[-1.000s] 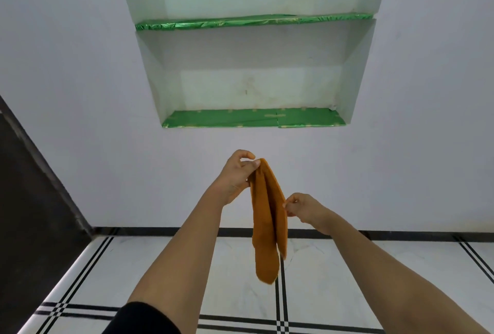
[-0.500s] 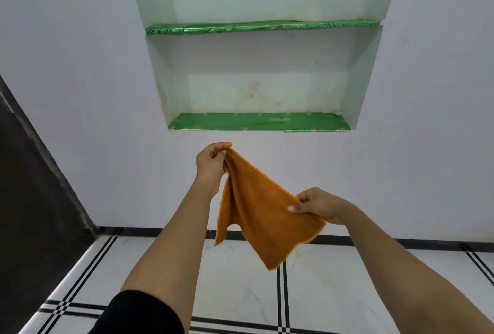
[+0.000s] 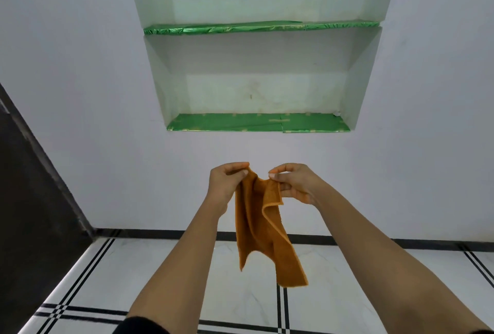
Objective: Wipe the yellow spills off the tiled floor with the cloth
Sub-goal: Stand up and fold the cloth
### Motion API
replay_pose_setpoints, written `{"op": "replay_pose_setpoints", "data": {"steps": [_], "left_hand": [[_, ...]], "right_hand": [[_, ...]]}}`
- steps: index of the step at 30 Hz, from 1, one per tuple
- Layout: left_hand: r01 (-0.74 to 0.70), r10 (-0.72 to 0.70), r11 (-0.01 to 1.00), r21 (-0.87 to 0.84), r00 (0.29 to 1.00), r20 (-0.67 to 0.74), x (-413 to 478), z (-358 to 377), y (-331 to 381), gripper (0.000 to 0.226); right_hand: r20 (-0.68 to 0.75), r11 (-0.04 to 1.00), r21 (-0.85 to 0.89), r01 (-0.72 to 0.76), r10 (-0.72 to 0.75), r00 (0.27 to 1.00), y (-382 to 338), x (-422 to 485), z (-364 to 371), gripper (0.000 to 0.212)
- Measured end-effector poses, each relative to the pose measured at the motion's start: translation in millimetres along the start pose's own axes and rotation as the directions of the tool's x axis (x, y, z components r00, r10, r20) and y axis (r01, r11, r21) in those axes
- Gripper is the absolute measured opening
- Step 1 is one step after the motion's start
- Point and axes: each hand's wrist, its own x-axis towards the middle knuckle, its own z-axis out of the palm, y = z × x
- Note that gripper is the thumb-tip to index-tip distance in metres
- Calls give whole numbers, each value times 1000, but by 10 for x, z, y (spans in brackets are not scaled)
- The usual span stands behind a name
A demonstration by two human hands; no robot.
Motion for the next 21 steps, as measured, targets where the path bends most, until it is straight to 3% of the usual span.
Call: {"op": "replay_pose_setpoints", "data": {"steps": [4, 6, 9, 12, 14, 17, 21], "left_hand": [[-3, 4, 1000, -30, 999, 36, -76, 72, -11, 19], [-10, 10, 1000, -25, 1000, 28, -76, 66, 8, 19], [-10, 11, 1000, -22, 1000, 29, -45, 44, 48, 17], [-8, 9, 999, -35, 999, 33, -15, 44, 103, 17], [-19, 20, 999, -30, 999, 25, -8, 54, 141, 17], [-39, 43, 998, -46, 995, 90, -58, 67, 169, 17], [-62, 71, 997, -48, 977, 203, -151, 93, 107, 39]], "right_hand": [[93, 998, 65, 3, -9, 996, -24, -26, 16, 25], [96, 992, -93, 84, -75, 992, -12, -40, 12, 32], [9, 873, -432, 226, -246, 969, -16, -25, 33, 26], [-35, 805, -535, 256, -324, 945, -84, -8, 68, 17], [-49, 868, -436, 239, -288, 956, -165, -10, 75, 13], [-58, 991, -100, 93, -99, 993, -300, -34, 91, 14], [-55, 979, 203, 8, 3, 998, -354, -27, 98, 30]]}}
